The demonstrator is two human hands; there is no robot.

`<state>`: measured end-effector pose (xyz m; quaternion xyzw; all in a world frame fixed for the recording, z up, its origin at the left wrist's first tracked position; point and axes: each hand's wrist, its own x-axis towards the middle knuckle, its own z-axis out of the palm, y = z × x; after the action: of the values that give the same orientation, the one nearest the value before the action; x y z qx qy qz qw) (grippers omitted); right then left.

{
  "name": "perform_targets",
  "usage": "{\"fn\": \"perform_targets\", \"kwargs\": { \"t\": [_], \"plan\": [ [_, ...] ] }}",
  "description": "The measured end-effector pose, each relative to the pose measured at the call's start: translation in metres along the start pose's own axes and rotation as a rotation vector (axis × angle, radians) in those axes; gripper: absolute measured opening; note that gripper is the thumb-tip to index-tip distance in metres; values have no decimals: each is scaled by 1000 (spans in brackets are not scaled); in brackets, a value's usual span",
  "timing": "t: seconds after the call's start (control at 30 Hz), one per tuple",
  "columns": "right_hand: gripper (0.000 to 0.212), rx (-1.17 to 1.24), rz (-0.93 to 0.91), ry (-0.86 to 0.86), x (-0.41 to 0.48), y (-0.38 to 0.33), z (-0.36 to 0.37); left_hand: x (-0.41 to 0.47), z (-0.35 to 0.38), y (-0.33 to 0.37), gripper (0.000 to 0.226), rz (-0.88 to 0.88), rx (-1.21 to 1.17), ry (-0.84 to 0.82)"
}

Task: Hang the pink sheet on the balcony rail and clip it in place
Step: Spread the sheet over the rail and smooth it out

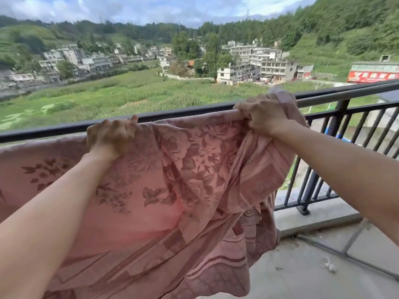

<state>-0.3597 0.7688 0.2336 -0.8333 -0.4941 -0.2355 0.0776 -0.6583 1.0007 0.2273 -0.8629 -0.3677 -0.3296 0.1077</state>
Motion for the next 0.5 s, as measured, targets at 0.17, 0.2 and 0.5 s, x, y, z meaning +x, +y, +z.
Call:
{"fn": "perform_targets", "kwargs": {
  "t": [0.17,0.2,0.5],
  "plan": [
    [54,168,52,11,14,35,-7,15,9,-32,60,29,1,25],
    [54,291,93,-29,19,37,-10,17,10,-37,59,27,-4,13],
    [18,454,224,-135,75,-21,-27,52,-5,32,42,277,-282,-222]
  ]
}}
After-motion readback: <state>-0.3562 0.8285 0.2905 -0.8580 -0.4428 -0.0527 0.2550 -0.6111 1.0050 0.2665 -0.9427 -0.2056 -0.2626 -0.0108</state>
